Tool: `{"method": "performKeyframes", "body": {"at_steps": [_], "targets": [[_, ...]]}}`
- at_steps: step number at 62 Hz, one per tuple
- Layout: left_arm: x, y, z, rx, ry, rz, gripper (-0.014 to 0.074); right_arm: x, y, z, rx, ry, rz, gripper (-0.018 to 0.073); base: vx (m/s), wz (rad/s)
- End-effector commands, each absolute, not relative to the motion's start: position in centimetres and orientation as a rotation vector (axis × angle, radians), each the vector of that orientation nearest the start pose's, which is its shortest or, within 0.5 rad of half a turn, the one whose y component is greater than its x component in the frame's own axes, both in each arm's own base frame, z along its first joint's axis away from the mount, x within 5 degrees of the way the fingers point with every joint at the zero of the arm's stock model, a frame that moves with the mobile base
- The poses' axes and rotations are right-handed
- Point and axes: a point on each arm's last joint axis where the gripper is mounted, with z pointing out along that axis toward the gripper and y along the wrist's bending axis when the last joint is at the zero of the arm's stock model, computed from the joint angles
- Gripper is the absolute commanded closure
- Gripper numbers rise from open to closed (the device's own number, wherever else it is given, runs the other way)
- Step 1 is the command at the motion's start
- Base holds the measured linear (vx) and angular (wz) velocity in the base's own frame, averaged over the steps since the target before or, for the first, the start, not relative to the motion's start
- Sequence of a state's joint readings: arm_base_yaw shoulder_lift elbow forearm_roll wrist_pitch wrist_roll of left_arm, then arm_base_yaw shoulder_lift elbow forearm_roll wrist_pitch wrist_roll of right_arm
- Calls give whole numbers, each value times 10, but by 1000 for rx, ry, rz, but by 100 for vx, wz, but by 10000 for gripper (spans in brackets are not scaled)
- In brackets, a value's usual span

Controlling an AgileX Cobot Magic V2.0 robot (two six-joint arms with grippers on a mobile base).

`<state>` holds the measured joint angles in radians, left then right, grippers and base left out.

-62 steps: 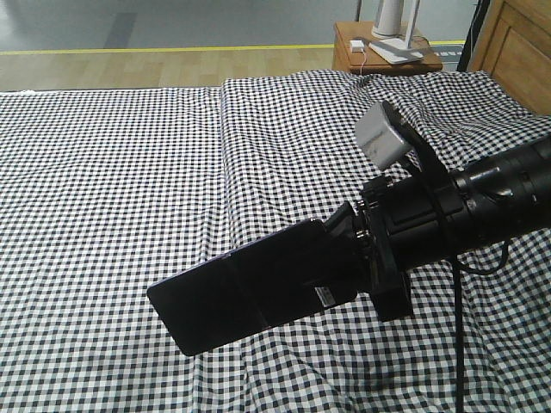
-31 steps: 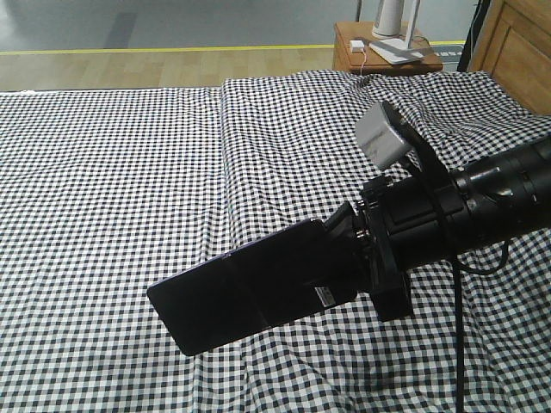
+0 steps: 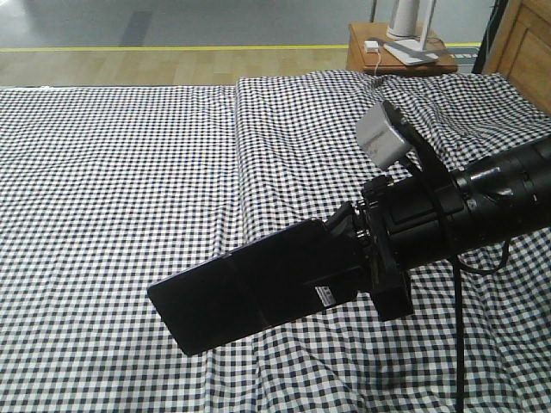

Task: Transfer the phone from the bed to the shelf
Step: 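Hold the phone in the right gripper while the base turns away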

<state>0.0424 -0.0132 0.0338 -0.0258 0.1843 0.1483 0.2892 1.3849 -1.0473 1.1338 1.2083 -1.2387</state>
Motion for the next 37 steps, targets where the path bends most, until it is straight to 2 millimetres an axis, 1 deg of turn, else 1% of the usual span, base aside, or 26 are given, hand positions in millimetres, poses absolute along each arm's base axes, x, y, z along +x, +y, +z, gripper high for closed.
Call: {"method": "performKeyframes", "body": {"at_steps": [1, 37], "targets": [[55, 2, 200, 58, 1581, 112, 595, 212, 148, 347, -1255, 1824, 1272, 561, -4, 15], [55, 2, 200, 58, 1581, 112, 595, 212, 148, 347, -1255, 1824, 1272, 561, -6, 22]]}}
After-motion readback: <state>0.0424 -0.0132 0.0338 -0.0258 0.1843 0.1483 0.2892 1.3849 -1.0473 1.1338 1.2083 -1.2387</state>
